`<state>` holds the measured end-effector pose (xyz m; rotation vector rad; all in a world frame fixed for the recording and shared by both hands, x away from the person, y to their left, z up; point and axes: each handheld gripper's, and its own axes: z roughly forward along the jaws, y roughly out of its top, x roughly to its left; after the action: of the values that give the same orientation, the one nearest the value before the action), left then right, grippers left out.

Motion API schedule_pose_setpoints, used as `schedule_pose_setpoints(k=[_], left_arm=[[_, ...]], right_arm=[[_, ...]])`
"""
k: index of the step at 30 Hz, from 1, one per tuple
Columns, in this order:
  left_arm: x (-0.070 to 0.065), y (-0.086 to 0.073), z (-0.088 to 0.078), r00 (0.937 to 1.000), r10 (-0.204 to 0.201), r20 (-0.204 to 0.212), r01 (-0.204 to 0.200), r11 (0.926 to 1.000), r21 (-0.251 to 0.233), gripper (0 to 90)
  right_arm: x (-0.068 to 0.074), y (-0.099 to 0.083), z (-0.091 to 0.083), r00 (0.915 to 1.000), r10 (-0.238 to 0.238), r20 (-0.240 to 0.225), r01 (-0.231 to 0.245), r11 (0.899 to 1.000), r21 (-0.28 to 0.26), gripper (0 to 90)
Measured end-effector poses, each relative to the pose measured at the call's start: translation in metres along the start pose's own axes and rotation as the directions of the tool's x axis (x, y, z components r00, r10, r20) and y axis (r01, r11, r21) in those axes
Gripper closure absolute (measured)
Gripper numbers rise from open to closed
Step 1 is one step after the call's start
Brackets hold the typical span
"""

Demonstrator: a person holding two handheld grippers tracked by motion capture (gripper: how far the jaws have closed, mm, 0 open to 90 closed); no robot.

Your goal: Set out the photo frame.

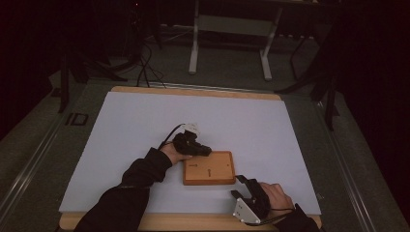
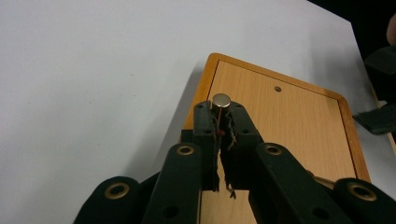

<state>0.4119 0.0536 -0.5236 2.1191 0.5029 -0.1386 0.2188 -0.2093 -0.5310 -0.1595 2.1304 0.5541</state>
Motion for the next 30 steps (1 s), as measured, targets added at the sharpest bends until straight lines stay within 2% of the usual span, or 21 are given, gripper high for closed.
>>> schedule_pose_setpoints(k=[9, 14, 17, 24, 30], left_arm=[[0.005, 0.0, 0.0, 0.9994, -0.019, 0.029, 0.019, 0.9998, -0.008, 85.5], [0.007, -0.001, 0.001, 0.9987, -0.028, 0.044, 0.028, 0.9995, -0.012, 85.4], [0.007, -0.001, 0.001, 0.9987, -0.026, 0.045, 0.026, 0.9996, -0.011, 85.5], [0.008, 0.0, 0.001, 0.9985, -0.028, 0.048, 0.028, 0.9996, -0.007, 85.4], [0.006, 0.002, 0.001, 0.9993, -0.007, 0.037, 0.007, 0.9999, 0.012, 85.3]], right_arm=[[0.005, -0.007, 0.012, 0.9974, -0.072, 0.0, 0.072, 0.997, 0.014, 46.1], [0.01, -0.008, 0.017, 0.9922, -0.122, 0.024, 0.122, 0.993, 0.009, 51.1], [0.011, -0.007, 0.019, 0.988, -0.148, 0.046, 0.147, 0.989, 0.013, 54.1], [0.015, -0.005, 0.024, 0.9711, -0.224, 0.083, 0.221, 0.975, 0.035, 61.5], [0.017, -0.005, 0.025, 0.9613, -0.257, 0.098, 0.254, 0.966, 0.048, 66.5]])
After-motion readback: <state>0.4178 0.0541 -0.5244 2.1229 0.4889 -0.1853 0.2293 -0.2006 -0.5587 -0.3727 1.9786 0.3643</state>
